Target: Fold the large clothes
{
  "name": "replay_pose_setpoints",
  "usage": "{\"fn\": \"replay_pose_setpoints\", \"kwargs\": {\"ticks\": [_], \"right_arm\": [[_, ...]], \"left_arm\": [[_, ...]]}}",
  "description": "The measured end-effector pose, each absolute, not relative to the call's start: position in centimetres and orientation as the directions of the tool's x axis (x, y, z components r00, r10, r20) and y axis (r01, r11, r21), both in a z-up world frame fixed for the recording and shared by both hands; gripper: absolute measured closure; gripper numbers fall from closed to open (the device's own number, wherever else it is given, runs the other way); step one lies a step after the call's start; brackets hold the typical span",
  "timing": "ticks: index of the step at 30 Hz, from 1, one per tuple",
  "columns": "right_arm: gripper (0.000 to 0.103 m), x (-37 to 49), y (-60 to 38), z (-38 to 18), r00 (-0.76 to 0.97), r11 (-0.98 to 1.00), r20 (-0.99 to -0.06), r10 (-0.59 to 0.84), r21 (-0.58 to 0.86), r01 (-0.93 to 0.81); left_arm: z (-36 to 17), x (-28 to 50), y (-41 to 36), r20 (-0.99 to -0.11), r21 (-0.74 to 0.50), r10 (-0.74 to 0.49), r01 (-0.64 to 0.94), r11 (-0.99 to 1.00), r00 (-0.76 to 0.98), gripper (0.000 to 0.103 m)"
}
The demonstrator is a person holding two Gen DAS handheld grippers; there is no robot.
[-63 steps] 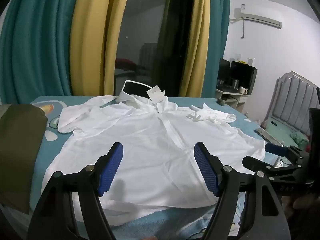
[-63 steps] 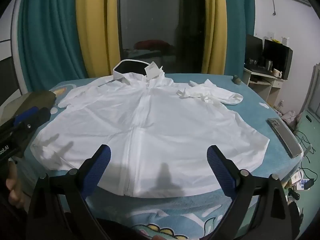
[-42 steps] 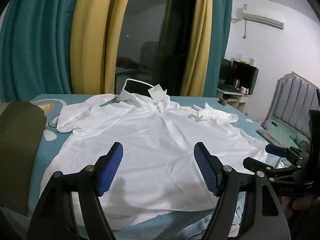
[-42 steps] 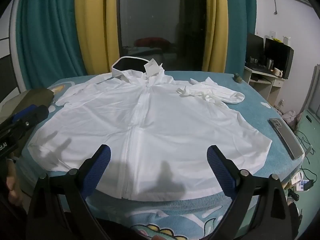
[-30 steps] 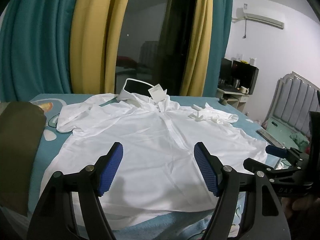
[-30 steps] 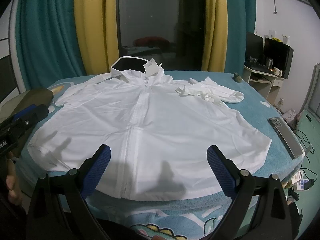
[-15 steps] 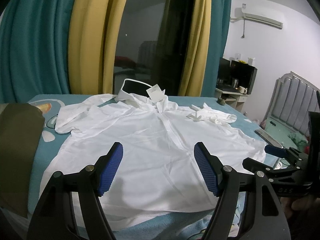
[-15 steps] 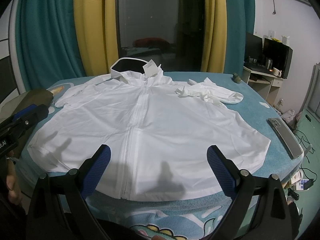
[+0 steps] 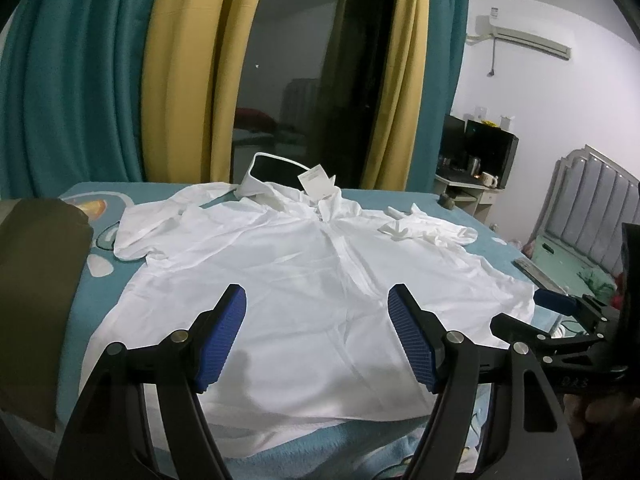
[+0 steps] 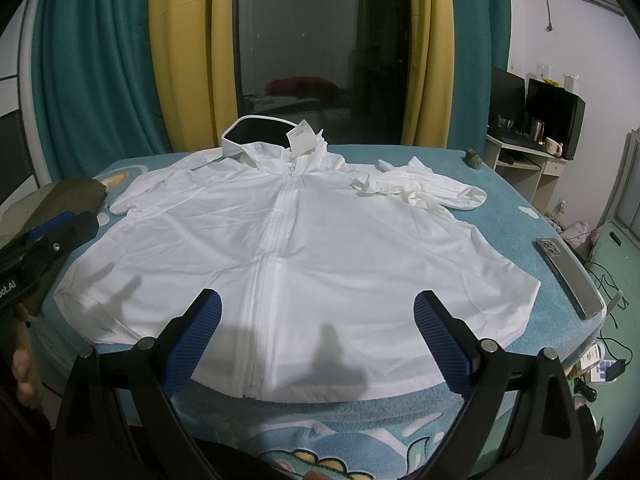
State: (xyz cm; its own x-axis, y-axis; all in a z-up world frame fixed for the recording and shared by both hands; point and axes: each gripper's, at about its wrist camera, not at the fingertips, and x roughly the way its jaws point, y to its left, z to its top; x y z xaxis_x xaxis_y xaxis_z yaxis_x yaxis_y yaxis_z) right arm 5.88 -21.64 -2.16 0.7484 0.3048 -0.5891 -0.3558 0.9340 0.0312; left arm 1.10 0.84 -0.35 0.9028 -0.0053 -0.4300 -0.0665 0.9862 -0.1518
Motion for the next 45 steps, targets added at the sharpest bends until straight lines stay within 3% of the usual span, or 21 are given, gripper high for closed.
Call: {"fn": "replay_pose_setpoints", "kwargs": {"ticks": [34, 45], "right_arm": [[0.007, 5.9, -21.7, -2.5, 0.745, 0.935, -0.596, 0.300, 0.028, -0.354], [0.007, 7.5, -21.3, -3.3, 0.718, 0.935, -0.629, 0.297, 0.037, -0.354]], "left_arm": [[-0.4, 0.7, 0.8, -0.433, -0.147, -0.003, -0.067, 0.987, 0.901, 0.026], [-0.9, 3.1, 2.0, -0.477, -0.179, -0.013, -0.082, 0.980, 0.879, 0.026]]}}
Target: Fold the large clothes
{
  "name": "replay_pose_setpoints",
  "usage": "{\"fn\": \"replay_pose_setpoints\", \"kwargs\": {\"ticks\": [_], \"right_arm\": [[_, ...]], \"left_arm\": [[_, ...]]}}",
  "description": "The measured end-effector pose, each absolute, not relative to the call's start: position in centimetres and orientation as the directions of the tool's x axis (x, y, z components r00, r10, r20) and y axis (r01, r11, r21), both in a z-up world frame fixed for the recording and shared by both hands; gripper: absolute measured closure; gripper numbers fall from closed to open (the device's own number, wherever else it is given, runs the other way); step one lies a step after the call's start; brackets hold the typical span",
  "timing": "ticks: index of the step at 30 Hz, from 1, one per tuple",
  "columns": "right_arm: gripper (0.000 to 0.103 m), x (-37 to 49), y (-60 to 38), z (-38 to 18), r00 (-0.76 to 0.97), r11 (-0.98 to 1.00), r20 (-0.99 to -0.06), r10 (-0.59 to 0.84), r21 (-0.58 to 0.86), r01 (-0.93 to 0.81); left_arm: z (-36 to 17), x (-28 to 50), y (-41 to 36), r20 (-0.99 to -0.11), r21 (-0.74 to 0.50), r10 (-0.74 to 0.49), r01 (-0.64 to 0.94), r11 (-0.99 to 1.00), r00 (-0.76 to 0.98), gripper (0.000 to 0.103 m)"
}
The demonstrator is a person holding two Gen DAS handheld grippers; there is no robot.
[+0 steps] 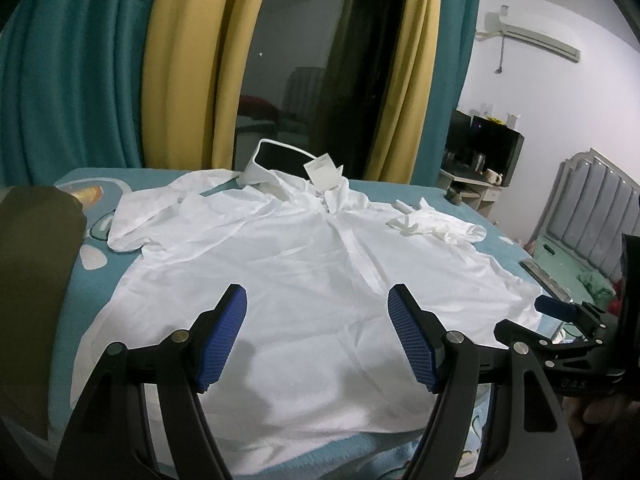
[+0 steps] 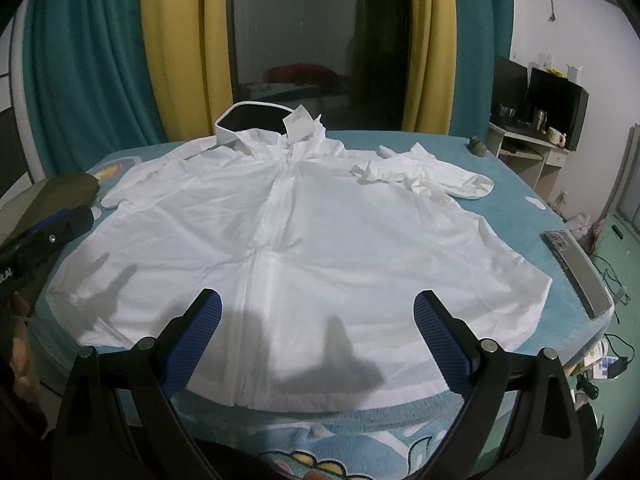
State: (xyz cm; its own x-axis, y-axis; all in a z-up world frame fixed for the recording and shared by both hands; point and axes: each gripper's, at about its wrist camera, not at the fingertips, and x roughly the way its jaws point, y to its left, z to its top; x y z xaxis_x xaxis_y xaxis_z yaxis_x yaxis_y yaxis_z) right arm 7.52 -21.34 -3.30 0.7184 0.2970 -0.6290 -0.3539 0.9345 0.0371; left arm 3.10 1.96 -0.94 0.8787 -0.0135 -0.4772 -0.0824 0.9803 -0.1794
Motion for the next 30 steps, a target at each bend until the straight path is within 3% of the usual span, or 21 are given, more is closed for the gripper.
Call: {"fn": "replay_pose_setpoints", "kwargs": {"ticks": [9, 16, 20, 27, 30], "right_arm": [[0.007, 13.6, -21.5, -3.8, 0.690, 0.936, -0.668, 0.276, 0.023, -0.352], [0.008, 20.8, -21.5, -3.4, 0.690, 0.913, -0.678, 0.255, -0.067, -0.403], [0.021, 25.8, -20.8, -4.3, 0.670, 0.885, -0.708, 0.223, -0.142, -0.444], [0.032, 32.9, -17.5, -8.4, 0.653, 0.799, -0.754, 0.071, -0.349, -0.490], [0.046, 34.4, -16.6, -9.4, 0.657, 0.763, -0.754, 0.031, -0.407, -0.502]], "left_arm": [[-2.0, 8.1, 4.7, -0.542, -0.179, -0.017, -0.095, 0.979, 0.840, 0.026], [-2.7, 11.9, 7.7, -0.588, -0.168, -0.011, -0.109, 0.980, 0.809, 0.026], [-3.3, 13.7, 9.7, -0.627, -0.145, 0.021, -0.143, 0.979, 0.779, 0.026], [-4.1, 14.3, 13.4, -0.658, -0.168, 0.063, -0.228, 0.959, 0.751, 0.026], [-4.4, 14.4, 14.5, -0.667, -0.169, 0.074, -0.247, 0.954, 0.742, 0.026]]}}
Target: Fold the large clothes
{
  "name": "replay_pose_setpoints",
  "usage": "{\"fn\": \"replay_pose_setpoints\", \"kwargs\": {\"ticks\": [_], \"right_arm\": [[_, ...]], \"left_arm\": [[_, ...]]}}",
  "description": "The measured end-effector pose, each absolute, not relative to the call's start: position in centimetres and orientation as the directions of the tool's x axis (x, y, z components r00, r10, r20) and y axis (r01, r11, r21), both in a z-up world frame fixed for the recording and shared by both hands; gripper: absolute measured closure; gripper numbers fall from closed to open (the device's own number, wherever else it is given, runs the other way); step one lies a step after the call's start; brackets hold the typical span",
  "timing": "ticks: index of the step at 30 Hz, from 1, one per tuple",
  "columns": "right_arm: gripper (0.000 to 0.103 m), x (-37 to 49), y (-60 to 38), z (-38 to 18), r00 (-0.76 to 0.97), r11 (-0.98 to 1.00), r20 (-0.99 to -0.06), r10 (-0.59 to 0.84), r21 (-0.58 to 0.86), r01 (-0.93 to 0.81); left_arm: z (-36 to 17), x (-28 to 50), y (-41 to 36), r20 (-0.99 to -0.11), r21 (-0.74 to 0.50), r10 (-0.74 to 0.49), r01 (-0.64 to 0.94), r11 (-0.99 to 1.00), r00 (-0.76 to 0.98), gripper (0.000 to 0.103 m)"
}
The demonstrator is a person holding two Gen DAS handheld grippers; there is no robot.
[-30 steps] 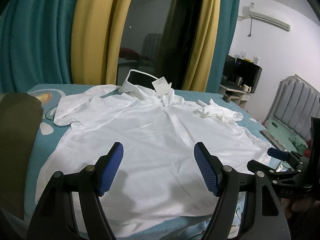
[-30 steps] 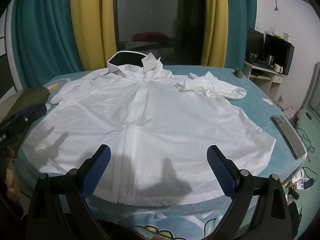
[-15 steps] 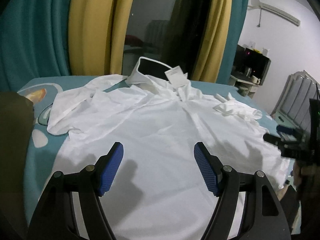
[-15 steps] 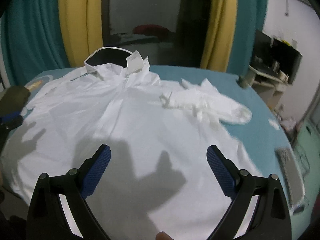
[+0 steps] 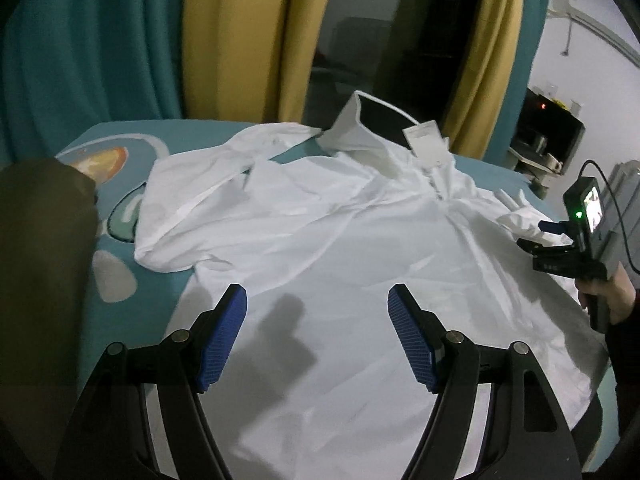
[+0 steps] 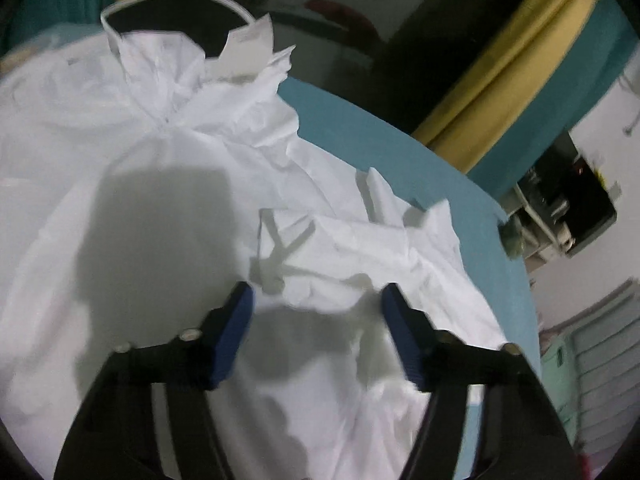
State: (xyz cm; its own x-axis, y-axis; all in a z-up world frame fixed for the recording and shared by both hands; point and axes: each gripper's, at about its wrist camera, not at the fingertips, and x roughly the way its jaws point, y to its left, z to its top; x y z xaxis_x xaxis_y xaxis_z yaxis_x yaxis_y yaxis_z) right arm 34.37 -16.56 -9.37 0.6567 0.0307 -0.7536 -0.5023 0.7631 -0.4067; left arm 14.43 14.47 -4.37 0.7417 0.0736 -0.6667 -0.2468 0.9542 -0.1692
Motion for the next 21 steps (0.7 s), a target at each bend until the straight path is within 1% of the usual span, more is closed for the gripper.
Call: {"fn": "replay_pose_setpoints", "kwargs": {"ticks": [1, 2, 3, 9, 11, 16, 21], "right_arm": [[0.066, 34.6, -16.4, -9.2, 0.647, 0.760, -0.761, 0.050, -0.391, -0.519], [0.094, 35.0, -16.2, -9.1, 0.636, 0.760, -0.769, 0.062, -0.377, -0.530], [0.097, 35.2, -16.1, -9.0, 0.633, 0.761, -0.772, 0.061, -0.374, -0.530], [0.098, 35.5, -14.5, -5.9, 0.643, 0.798, -0.750, 0.156, -0.289, -0.530], [0.098, 35.3, -13.0, -4.5, 0.638, 0.803, -0.740, 0.214, -0.238, -0.546], [0.098, 34.1, -7.2, -1.5, 0.616, 0.769, -0.708, 0.346, -0.162, -0.618], [0.098, 32.2, -1.2, -0.5, 0.587, 0.715, -0.686, 0.430, -0.139, -0.685]], "left_arm": [[-4.4, 14.5, 14.8, -0.670, -0.169, 0.076, -0.251, 0.953, 0.739, 0.026], [-4.5, 14.6, 15.1, -0.672, -0.169, 0.078, -0.254, 0.952, 0.737, 0.026], [-4.5, 14.7, 15.5, -0.674, -0.169, 0.081, -0.260, 0.951, 0.734, 0.026], [-4.5, 15.1, 17.6, -0.673, -0.179, 0.083, -0.271, 0.946, 0.735, 0.026], [-4.4, 15.2, 18.2, -0.670, -0.183, 0.081, -0.271, 0.945, 0.738, 0.026], [-3.4, 15.1, 19.5, -0.645, -0.201, 0.073, -0.261, 0.944, 0.761, 0.026], [-2.3, 14.6, 20.3, -0.620, -0.198, 0.070, -0.242, 0.950, 0.782, 0.026]]}}
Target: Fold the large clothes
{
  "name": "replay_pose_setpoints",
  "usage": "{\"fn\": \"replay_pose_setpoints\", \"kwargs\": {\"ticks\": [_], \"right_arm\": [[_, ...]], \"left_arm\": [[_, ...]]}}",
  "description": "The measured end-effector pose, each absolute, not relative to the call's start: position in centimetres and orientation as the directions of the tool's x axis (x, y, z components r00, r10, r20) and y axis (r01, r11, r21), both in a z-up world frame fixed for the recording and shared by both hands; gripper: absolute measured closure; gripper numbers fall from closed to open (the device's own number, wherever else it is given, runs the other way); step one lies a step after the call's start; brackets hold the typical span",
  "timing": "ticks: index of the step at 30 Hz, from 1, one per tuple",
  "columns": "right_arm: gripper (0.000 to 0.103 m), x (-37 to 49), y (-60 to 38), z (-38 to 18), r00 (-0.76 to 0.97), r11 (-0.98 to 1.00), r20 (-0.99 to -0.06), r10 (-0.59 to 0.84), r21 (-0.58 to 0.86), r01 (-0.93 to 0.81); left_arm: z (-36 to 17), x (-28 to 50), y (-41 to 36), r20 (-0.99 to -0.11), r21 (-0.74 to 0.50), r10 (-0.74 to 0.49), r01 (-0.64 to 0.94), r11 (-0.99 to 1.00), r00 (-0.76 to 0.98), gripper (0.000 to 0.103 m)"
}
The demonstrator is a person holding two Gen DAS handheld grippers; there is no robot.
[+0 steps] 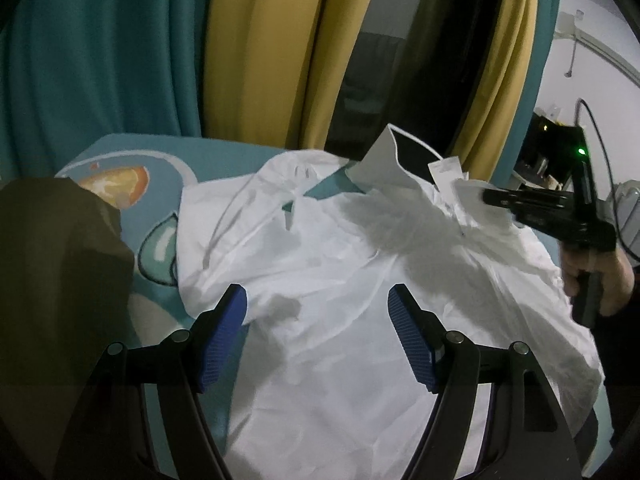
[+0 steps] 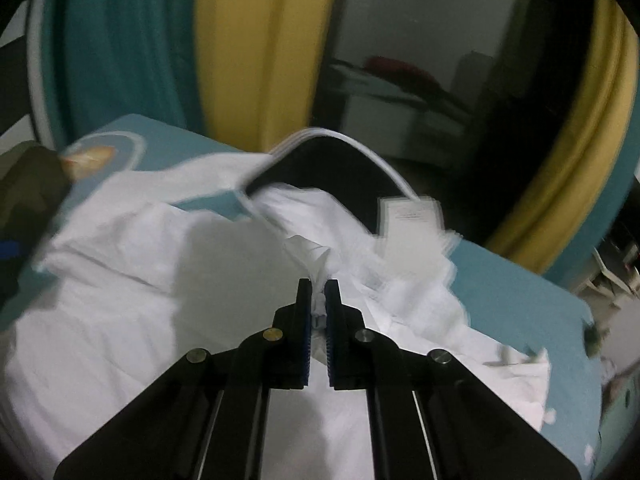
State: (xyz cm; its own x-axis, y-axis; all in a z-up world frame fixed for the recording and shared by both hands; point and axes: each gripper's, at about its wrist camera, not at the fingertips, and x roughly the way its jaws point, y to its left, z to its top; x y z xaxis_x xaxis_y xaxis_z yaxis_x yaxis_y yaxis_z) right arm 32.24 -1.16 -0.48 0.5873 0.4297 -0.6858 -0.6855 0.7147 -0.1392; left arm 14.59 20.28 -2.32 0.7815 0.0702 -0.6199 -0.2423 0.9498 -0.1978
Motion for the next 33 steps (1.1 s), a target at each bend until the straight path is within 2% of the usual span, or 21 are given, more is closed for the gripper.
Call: {"fn": "replay_pose_setpoints", "kwargs": {"ticks": [8, 13, 15, 16, 17, 18, 19, 22, 28, 29, 30, 32, 33], "right_arm": [[0.098, 30.5, 5.4, -2.2, 0.506, 0.636, -0.699, 0.505, -0.095, -0.766], [0.097, 30.4, 7.1, -4.0, 0.400, 0.598, -0.722, 0.564, 0.024, -0.801], [0.093, 30.4, 7.7, -4.9, 0.350, 0.582, -0.748, 0.564, 0.061, -0.811], [0.080, 30.3, 7.9, -5.3, 0.332, 0.579, -0.766, 0.550, 0.063, -0.813], [0.052, 29.9, 7.7, -5.4, 0.327, 0.576, -0.770, 0.548, 0.064, -0.815], [0.034, 29.3, 7.1, -5.3, 0.319, 0.567, -0.766, 0.558, 0.071, -0.821], [0.012, 28.9, 6.4, -5.1, 0.309, 0.560, -0.763, 0.568, 0.083, -0.825], [0.010, 28.2, 3.0, -4.2, 0.315, 0.590, -0.761, 0.567, 0.109, -0.800], [0.010, 26.8, -6.3, -1.6, 0.453, 0.730, -0.738, 0.501, 0.079, -0.679], [0.010, 26.8, -7.9, -1.2, 0.478, 0.759, -0.739, 0.475, 0.070, -0.647], [0.010, 26.8, -9.8, -0.9, 0.503, 0.794, -0.745, 0.439, 0.059, -0.606], [0.010, 27.1, -12.1, -0.5, 0.529, 0.841, -0.763, 0.371, 0.035, -0.540], [0.010, 27.2, -13.8, -0.2, 0.544, 0.870, -0.772, 0.329, 0.024, -0.492]], "left_arm": [[-1.7, 14.0, 22.7, -0.620, -0.161, 0.117, -0.272, 0.949, 0.776, 0.026], [-1.4, 14.7, 23.7, -0.619, -0.125, 0.136, -0.268, 0.955, 0.773, 0.026], [-1.2, 15.5, 24.1, -0.624, -0.107, 0.135, -0.256, 0.961, 0.770, 0.026], [-1.1, 15.9, 24.4, -0.627, -0.103, 0.132, -0.250, 0.963, 0.768, 0.026], [-0.9, 16.3, 24.6, -0.627, -0.101, 0.127, -0.242, 0.965, 0.768, 0.026], [-0.7, 17.1, 24.8, -0.629, -0.097, 0.120, -0.230, 0.968, 0.768, 0.026], [-0.6, 17.6, 25.0, -0.631, -0.091, 0.115, -0.221, 0.971, 0.767, 0.026], [-0.7, 20.1, 25.3, -0.649, -0.059, 0.108, -0.192, 0.980, 0.753, 0.026], [-0.8, 26.6, 25.3, -0.682, 0.018, 0.092, -0.110, 0.994, 0.726, 0.027], [-1.0, 27.7, 25.3, -0.692, 0.022, 0.088, -0.101, 0.995, 0.716, 0.029], [-1.3, 29.2, 25.2, -0.709, 0.020, 0.075, -0.087, 0.996, 0.701, 0.038], [-1.5, 31.4, 25.0, -0.739, 0.017, 0.072, -0.089, 0.996, 0.670, 0.046], [-1.4, 32.5, 24.6, -0.737, 0.003, 0.046, -0.065, 0.998, 0.675, 0.046]]}}
